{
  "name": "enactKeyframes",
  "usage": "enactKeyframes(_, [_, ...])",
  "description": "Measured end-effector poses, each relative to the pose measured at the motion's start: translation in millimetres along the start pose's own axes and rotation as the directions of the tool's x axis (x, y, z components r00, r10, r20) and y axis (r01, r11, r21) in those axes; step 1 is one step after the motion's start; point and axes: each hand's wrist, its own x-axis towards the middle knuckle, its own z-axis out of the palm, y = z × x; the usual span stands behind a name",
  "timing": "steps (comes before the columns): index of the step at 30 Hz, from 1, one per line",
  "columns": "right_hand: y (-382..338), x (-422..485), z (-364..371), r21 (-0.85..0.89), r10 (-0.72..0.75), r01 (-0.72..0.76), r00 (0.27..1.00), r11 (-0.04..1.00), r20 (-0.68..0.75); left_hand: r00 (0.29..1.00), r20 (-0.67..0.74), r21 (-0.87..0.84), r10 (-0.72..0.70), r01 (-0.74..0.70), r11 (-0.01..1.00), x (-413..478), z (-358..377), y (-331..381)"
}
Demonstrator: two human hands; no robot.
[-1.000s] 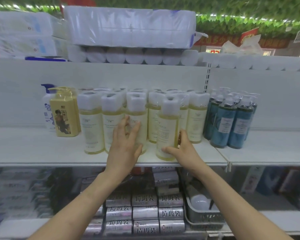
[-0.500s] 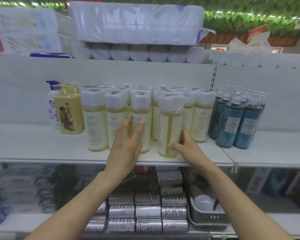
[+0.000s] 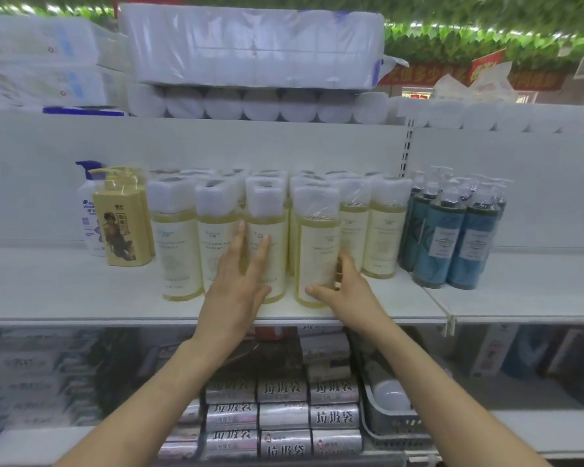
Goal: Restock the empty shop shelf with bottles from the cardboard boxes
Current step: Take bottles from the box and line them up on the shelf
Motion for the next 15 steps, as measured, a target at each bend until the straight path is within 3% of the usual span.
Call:
enactKeyframes(4, [-1.1,-0.6,1.1,-0.028,-0.012,0.010,0.999,1.000,-0.047,0.999,0.004,0.178,0.046,-0.046,0.983,2.7,0.1,-2.9])
enactKeyframes(9, [-4.4,4.1,16.0,-0.063,-0.023,0.014,0.990,0.998,-0.137,0.987,-0.065,0.437,0.149,-0.107,0.893,-0.2,1.4,-20.1])
enactKeyframes(15, [-11.0,7.0,29.7,-0.104,-0.025,0.005,0.981,0.995,-0.194,0.983,-0.091,0.489,0.162,-0.098,0.867,0.0,12.4,-31.3])
